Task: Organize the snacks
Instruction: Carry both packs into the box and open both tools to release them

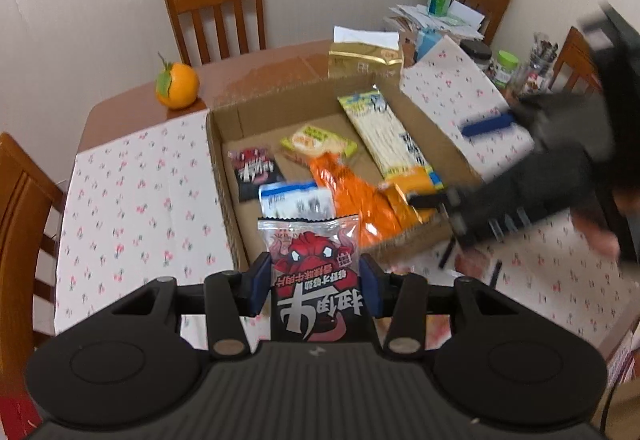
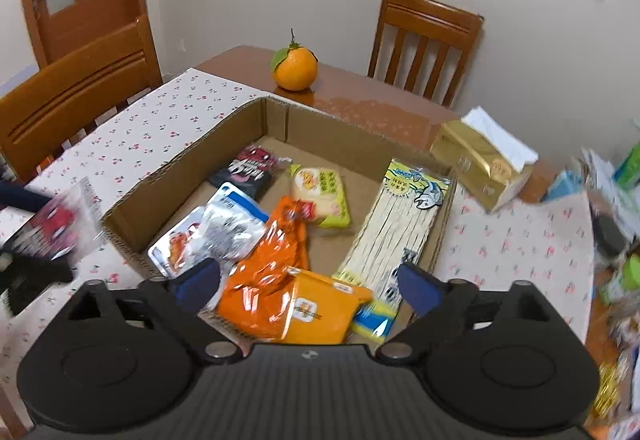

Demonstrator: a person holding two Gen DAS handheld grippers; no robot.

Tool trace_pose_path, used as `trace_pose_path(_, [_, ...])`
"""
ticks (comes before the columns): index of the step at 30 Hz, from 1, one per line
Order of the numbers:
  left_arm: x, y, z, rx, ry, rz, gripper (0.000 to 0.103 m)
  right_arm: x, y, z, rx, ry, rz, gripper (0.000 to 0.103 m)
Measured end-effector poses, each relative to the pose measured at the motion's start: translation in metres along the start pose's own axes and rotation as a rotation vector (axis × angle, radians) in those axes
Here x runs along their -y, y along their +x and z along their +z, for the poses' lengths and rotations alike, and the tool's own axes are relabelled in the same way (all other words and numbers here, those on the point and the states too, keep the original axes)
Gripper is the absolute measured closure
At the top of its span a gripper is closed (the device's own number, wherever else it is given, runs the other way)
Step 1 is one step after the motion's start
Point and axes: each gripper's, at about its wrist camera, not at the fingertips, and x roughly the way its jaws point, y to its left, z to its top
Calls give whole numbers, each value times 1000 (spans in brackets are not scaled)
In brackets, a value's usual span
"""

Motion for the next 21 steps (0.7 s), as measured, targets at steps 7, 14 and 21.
trace_pose_path(7, [-8,27,36,18,0,-14,58,-6,-16,-24,4,106,-25,0])
trace_pose_path(14, [-9,61,66,18,4,-10,58,-6,-25,-40,-15,136,-71,0])
trace_pose_path(21, [-13,91,100,51,-19,17,53,4,-31,-51,-32,176,-107,0])
